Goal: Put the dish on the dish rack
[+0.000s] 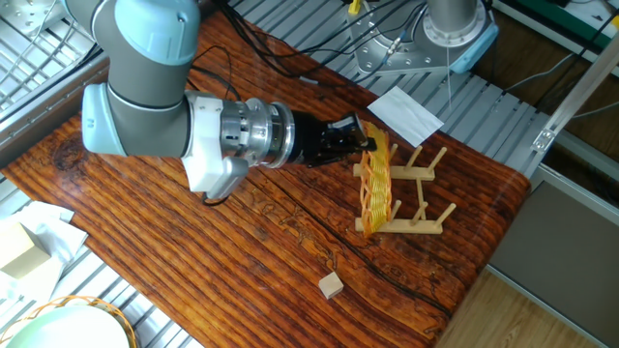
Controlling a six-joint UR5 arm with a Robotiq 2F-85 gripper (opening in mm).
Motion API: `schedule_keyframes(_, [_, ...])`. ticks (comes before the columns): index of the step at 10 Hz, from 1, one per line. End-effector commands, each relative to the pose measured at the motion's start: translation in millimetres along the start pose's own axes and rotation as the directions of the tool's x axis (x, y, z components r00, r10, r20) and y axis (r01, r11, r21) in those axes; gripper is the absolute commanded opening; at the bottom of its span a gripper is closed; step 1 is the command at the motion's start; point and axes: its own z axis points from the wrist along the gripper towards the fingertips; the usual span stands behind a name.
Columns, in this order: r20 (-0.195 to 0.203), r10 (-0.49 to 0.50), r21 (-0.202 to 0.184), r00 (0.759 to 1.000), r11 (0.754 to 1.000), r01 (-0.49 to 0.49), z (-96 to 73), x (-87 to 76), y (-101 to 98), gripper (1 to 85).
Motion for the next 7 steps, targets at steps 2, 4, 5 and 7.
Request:
schedule_keyframes(2, [0.011, -0.03, 0.022, 0.999, 0.999, 0.03, 1.0, -3.4, -9.0, 1.0])
schedule_keyframes(4, [0.021, -0.054, 0.011, 0.998, 0.999, 0.053, 2.8, -5.5, -13.0, 1.7])
schedule_keyframes(5, [0.022, -0.064, 0.008, 0.998, 0.998, 0.064, 3.1, -5.0, -13.7, 8.7])
schedule_keyframes(7, [0.036, -0.089, -0.003, 0.995, 0.996, 0.09, 3.0, -8.0, -11.4, 36.3])
